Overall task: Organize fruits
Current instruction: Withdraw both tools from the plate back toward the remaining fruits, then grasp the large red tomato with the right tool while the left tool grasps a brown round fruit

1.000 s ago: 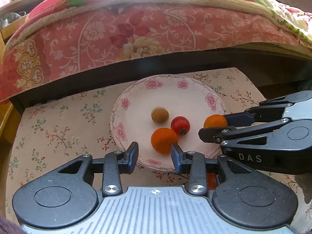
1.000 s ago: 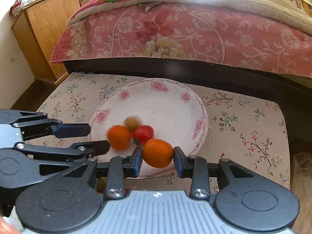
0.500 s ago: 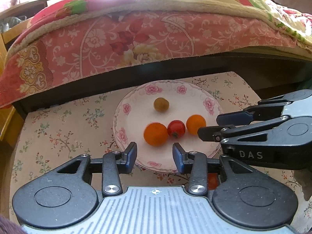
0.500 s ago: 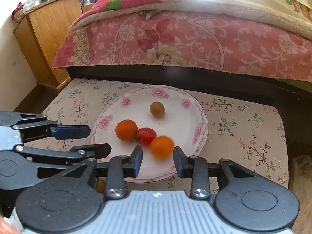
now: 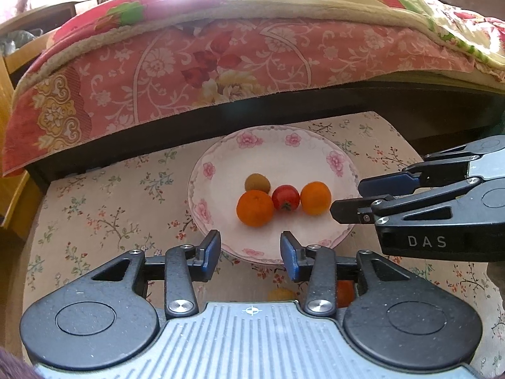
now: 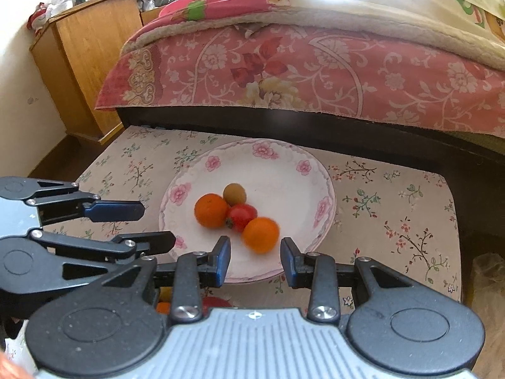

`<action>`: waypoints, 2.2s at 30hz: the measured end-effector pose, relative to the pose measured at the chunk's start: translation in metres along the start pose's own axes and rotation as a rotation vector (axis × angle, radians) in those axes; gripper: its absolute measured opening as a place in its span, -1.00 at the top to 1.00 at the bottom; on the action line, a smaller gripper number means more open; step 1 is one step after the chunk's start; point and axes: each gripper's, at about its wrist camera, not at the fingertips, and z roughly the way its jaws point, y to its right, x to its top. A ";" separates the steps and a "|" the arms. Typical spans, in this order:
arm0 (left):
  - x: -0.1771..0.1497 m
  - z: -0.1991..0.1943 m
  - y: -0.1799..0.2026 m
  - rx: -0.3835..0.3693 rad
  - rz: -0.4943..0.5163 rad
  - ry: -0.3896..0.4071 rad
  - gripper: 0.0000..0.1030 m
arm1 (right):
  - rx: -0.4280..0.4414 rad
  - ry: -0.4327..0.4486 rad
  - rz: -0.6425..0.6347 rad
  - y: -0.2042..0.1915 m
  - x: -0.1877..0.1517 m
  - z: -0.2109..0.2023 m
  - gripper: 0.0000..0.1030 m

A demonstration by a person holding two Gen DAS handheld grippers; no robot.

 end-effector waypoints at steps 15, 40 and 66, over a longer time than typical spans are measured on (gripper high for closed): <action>-0.015 -0.010 0.000 -0.021 0.016 -0.028 -0.01 | 0.034 -0.056 -0.026 -0.007 -0.018 -0.007 0.27; -0.045 -0.017 -0.004 -0.067 0.055 -0.087 -0.10 | 0.127 -0.135 -0.021 -0.021 -0.032 0.007 0.19; -0.051 -0.014 -0.005 -0.103 0.065 -0.107 -0.15 | 0.179 -0.203 0.084 -0.013 -0.024 0.026 0.16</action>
